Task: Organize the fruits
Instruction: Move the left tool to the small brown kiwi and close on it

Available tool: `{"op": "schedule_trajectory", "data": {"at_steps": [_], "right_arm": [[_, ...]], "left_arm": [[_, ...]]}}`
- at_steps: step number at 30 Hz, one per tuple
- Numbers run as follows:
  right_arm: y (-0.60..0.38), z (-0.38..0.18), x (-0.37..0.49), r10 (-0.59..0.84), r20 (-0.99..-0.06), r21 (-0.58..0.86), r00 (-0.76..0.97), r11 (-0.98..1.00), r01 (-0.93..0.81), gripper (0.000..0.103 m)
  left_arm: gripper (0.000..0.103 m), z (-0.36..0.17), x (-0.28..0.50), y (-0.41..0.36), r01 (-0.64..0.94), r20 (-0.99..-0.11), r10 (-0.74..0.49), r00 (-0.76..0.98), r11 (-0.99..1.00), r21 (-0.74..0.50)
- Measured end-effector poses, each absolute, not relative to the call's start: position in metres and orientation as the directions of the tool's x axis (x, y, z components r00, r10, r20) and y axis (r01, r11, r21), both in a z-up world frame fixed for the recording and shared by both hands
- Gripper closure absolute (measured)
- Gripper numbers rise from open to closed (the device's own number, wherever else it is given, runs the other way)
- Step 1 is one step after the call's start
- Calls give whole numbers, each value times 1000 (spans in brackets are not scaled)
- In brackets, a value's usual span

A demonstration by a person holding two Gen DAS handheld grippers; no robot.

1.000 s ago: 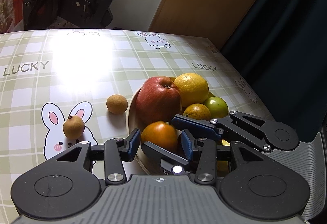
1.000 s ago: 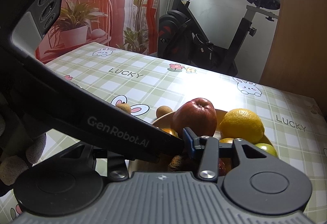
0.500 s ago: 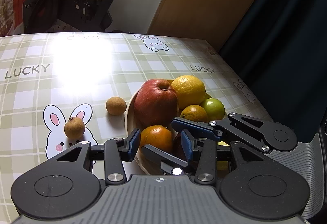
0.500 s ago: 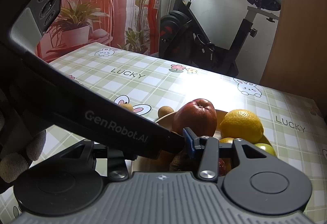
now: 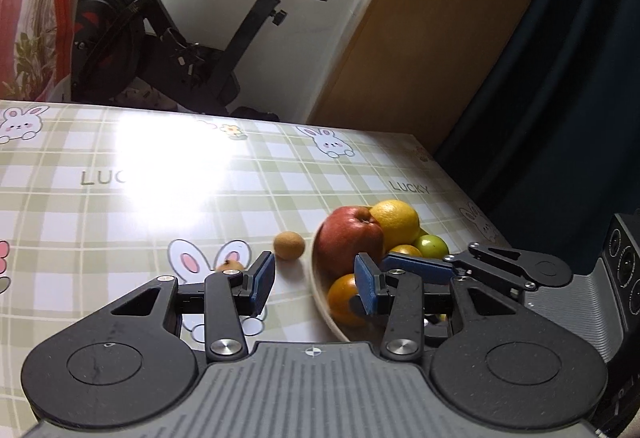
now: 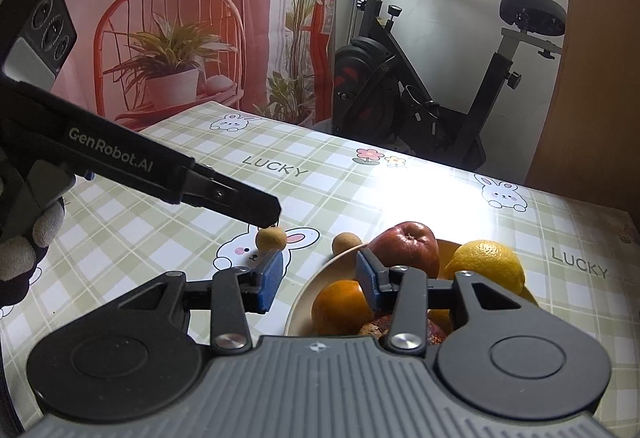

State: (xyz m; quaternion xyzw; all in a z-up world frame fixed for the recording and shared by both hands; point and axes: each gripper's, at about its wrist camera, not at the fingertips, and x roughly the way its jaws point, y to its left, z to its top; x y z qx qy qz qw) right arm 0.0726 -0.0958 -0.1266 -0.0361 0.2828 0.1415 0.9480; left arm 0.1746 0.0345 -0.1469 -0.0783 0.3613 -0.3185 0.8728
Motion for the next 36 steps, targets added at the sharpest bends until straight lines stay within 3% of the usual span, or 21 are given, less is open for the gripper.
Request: {"op": "schedule_trajectory", "data": {"at_steps": [10, 19, 21, 22, 36], "right_arm": [[-95, -126, 87, 257, -580, 17, 773, 952, -304, 70], [-90, -132, 98, 243, -596, -19, 765, 948, -316, 70], [-89, -131, 98, 243, -594, -16, 767, 949, -314, 70], [-89, -131, 98, 243, -593, -16, 768, 950, -313, 70], [-90, -102, 115, 270, -559, -21, 784, 940, -340, 70]], "left_arm": [[58, -171, 198, 40, 474, -622, -546, 561, 828, -299], [59, -197, 217, 23, 453, -672, -494, 552, 854, -256], [76, -197, 218, 24, 447, -668, -488, 562, 858, -251], [76, -197, 218, 25, 445, -667, -491, 561, 858, -256], [76, -141, 187, 76, 383, -606, -456, 651, 887, -256]]}}
